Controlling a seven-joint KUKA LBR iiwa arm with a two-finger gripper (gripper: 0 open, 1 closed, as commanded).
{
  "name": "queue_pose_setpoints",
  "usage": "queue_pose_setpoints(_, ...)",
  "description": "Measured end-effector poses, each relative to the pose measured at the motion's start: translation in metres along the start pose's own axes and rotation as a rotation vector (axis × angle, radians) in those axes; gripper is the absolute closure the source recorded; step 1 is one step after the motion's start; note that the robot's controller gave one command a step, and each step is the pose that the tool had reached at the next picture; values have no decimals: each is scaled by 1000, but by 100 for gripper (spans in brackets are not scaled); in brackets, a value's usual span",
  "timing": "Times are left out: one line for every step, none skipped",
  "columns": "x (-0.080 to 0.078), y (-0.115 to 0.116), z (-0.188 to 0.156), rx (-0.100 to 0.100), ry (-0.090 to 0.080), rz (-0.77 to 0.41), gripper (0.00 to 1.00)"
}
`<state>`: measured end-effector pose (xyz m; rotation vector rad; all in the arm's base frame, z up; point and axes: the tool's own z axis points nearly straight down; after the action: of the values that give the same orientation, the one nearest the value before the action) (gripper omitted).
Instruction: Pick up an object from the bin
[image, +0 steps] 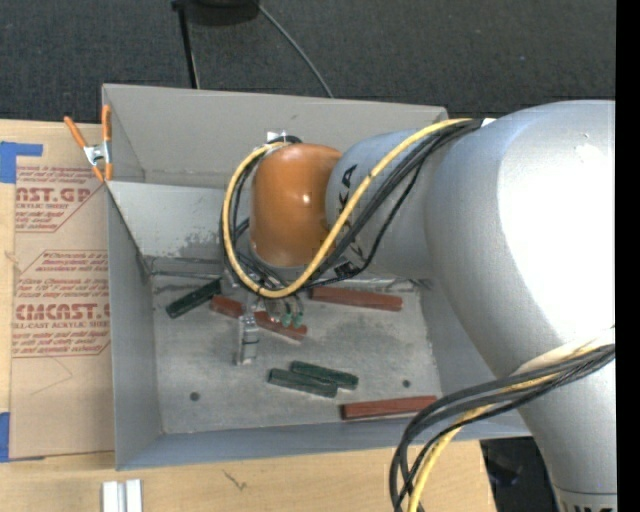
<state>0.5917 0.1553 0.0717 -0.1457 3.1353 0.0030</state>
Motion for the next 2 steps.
queue_pose_setpoints(0,0,0,0,0,0,0)
queue_pose_setpoints(6,8,-4,2,1,-57,0)
